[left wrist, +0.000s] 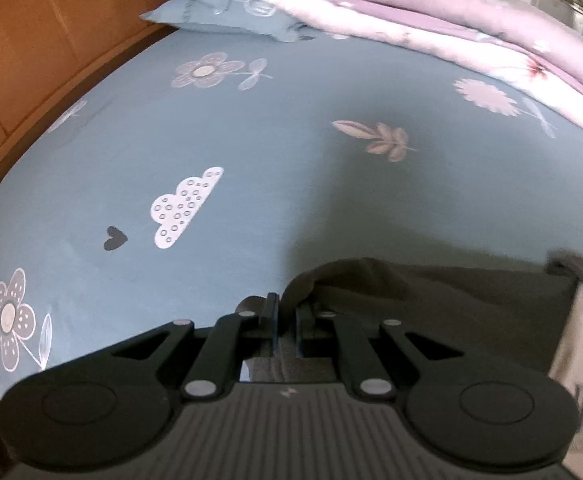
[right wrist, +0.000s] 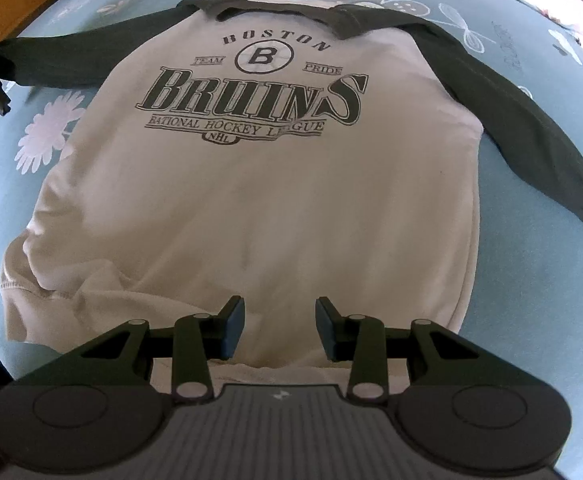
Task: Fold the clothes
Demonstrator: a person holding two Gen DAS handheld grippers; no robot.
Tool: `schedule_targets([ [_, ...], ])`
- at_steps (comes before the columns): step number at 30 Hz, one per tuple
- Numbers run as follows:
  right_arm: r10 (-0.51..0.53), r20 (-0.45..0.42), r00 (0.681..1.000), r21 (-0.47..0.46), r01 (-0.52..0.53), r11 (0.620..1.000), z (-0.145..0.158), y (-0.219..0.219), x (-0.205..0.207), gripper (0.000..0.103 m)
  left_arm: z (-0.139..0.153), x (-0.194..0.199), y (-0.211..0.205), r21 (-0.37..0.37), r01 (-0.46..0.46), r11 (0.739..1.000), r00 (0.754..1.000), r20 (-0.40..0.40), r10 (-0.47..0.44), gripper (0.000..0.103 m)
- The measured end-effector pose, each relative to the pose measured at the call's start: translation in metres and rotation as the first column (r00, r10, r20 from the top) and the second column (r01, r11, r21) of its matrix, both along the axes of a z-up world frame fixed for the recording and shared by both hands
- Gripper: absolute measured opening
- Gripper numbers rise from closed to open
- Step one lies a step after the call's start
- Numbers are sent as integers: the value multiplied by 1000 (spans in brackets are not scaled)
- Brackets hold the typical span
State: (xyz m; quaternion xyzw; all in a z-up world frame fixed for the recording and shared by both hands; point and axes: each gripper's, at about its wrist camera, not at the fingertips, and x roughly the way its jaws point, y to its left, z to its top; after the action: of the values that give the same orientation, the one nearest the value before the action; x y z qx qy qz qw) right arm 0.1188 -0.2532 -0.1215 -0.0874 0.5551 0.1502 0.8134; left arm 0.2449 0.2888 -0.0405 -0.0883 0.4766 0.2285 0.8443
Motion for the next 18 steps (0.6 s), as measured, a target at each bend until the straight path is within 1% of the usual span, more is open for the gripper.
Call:
schedule_targets([
  [4,-22,-6,1000,-7,22,1000,-3,-2,3,44,-4,11,16,37,-61,997,998,6,61,5],
  [6,-35,-8,999,-13,35,999,-5,-3,4,44,-3,15,26,44,-91,995,996,26,90,5],
  [8,-41,-9,999,-26,40,999,-8,-2,5,44,-8,21,30,55,-84,995,996,21,83,5],
  [12,-67,-27,997,-34,66,997,-15,-2,6,44,-33,33,33,65,-124,990,992,-2,124,6],
  [15,-86,-33,996,-34,85,996,-17,-1,1,44,-56,42,31,92,-144,985,989,-31,147,6],
  [18,-103,-38,994,-30,102,994,-19,-2,-2,44,-75,48,29,113,-147,983,986,-58,154,6],
])
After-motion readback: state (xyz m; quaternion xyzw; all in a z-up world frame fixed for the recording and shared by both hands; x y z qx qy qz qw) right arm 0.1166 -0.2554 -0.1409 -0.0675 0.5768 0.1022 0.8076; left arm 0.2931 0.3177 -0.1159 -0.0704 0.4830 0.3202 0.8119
